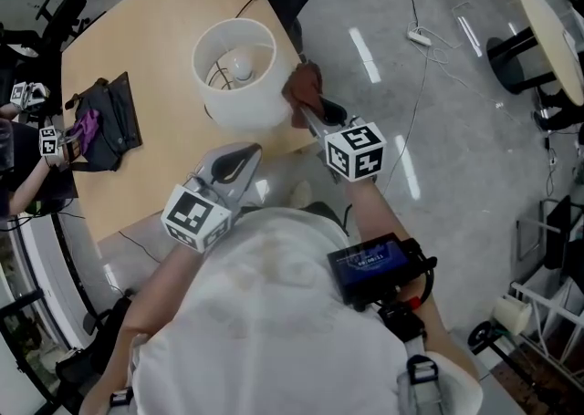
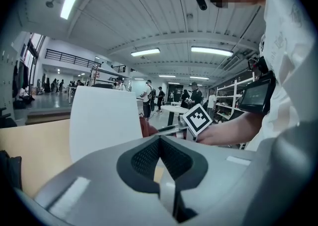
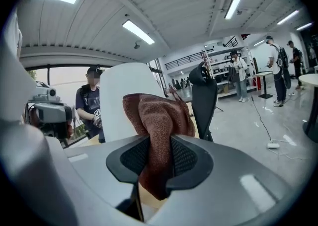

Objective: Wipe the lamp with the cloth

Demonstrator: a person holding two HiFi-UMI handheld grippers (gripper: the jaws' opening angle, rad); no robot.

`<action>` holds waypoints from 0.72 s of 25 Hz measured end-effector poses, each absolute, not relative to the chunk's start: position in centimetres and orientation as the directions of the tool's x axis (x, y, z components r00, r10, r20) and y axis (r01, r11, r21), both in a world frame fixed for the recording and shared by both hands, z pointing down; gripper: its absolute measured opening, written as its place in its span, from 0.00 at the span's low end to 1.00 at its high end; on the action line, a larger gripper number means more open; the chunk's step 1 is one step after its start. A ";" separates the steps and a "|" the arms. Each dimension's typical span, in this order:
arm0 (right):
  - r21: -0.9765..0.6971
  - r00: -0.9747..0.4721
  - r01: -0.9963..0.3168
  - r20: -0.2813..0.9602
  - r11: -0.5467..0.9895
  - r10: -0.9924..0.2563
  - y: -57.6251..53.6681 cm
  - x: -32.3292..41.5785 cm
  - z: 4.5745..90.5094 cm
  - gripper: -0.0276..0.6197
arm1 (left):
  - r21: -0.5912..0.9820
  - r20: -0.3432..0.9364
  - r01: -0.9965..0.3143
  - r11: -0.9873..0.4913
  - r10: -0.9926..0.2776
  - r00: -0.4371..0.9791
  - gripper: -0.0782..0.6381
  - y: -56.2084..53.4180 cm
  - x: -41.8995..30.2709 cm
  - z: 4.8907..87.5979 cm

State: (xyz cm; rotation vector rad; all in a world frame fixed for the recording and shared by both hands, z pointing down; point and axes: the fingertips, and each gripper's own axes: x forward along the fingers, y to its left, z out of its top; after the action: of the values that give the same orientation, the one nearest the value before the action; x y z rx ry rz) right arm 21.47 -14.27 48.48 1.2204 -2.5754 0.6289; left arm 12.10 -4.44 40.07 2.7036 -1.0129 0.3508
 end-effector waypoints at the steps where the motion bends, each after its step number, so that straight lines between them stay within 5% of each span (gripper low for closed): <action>1: -0.274 -0.618 -0.786 0.388 0.555 -0.683 -14.3 22.0 48.9 0.23 | 0.131 0.301 -0.669 -0.731 -0.614 0.730 0.11 -4.6 12.2 40.0; 9: -0.275 -0.624 -0.774 0.179 0.570 -0.761 -19.0 24.8 41.4 0.23 | 0.125 0.284 -0.687 -0.715 -0.638 0.716 0.11 -5.3 12.5 39.7; 14: -0.279 -0.724 -0.667 0.023 0.691 -0.689 -21.3 22.3 34.7 0.23 | 0.123 0.280 -0.719 -0.684 -0.671 0.686 0.11 -5.9 12.4 39.6; 18: -0.244 -0.794 -0.595 0.026 0.766 -0.608 -20.9 19.2 34.0 0.23 | 0.122 0.278 -0.742 -0.660 -0.695 0.664 0.11 -5.9 11.6 39.4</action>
State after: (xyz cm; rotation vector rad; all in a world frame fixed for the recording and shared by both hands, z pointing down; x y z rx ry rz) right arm 19.21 -20.88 34.00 1.0237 -3.0032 0.3860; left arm 11.64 -5.94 39.40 2.6554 -1.1642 0.3048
